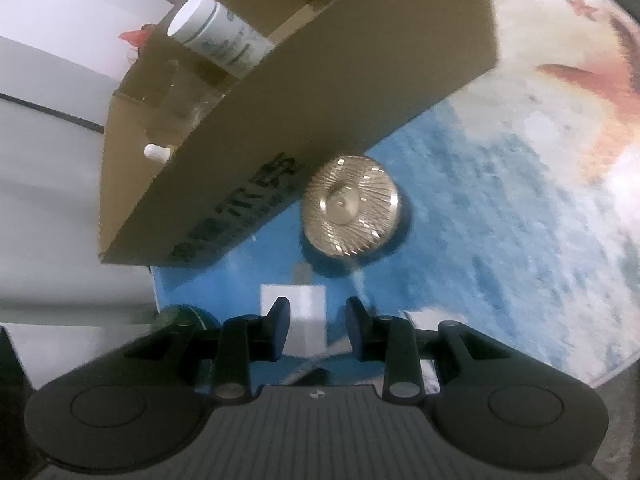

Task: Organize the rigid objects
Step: 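Close the right tool on the white charger and lift it, then carry the white charger into the box and open the right tool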

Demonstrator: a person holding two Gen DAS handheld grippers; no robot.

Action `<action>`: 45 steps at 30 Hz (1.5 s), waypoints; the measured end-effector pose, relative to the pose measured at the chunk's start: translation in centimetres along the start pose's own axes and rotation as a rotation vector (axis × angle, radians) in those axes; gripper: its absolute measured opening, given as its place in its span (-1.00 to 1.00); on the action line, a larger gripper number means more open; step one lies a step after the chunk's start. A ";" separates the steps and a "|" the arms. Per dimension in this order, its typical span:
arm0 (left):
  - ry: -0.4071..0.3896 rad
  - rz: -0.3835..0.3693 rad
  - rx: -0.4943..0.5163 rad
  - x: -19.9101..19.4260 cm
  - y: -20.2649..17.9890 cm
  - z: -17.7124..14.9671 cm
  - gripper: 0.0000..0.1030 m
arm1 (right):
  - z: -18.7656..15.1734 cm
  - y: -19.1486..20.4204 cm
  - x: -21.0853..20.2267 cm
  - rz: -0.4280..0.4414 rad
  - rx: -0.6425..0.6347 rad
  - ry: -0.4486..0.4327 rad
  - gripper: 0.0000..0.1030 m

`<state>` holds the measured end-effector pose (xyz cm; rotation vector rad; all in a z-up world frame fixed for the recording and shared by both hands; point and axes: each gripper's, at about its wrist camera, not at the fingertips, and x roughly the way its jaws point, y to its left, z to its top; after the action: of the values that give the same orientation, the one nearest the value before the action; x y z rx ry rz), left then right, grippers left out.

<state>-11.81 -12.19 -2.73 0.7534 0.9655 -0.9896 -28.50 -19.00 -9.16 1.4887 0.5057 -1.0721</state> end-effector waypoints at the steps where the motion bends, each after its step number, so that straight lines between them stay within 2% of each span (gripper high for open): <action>1: 0.007 0.000 0.002 0.3 0.0 0.2 0.34 | 0.1 0.1 0.3 0.005 0.002 0.009 -0.35; 6: 0.023 -0.032 -0.026 0.9 0.0 0.4 0.33 | 0.3 0.2 1.8 0.021 0.013 0.056 -0.35; 11: 0.014 -0.077 -0.002 0.1 -0.9 -0.3 0.32 | 0.1 -0.5 1.2 0.012 0.012 0.066 -0.32; 16: 0.016 -0.034 0.011 0.6 -0.4 0.1 0.31 | 0.4 -1.0 1.4 0.001 0.005 0.087 -0.32; 23: 0.050 0.004 0.063 1.9 -0.5 0.6 0.11 | 0.5 -0.2 2.1 0.012 -0.053 0.100 -0.30; 29: 0.028 0.009 0.072 1.9 -0.6 0.6 0.07 | 0.6 0.1 2.2 0.019 -0.064 0.100 -0.27; 31: 0.024 0.012 0.071 1.9 -0.6 0.5 0.06 | 0.5 0.2 2.4 0.022 -0.074 0.104 -0.20; 35: 0.007 0.023 0.065 1.7 -0.6 0.3 0.04 | 0.1 0.8 2.2 0.007 -0.123 0.090 -0.20; 45: -0.047 0.057 0.086 -0.6 -0.8 -0.2 0.01 | -0.5 2.1 0.3 0.028 -0.144 0.059 -0.24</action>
<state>-12.71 -12.13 -2.34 0.8215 0.8610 -1.0000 -26.49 -19.14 -8.37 1.3994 0.5898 -0.9521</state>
